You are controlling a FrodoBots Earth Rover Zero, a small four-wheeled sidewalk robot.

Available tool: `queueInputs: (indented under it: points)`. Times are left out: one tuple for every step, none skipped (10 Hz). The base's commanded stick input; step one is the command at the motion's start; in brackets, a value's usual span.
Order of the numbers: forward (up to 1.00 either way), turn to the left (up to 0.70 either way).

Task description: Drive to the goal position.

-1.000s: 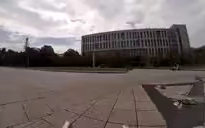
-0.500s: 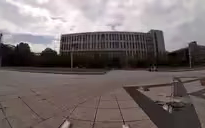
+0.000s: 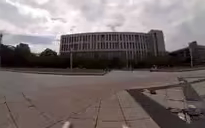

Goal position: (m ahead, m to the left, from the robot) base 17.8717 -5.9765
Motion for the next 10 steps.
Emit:
queueInputs:
  points:
    - [0.70, 0.00]
    - [0.70, 0.00]
    - [0.70, 0.00]
    - [0.70, 0.00]
    - [0.70, 0.00]
    - [0.70, 0.00]
    - [0.70, 0.00]
    - [0.70, -0.02]
    - [0.70, -0.10]
    - [0.70, -0.18]
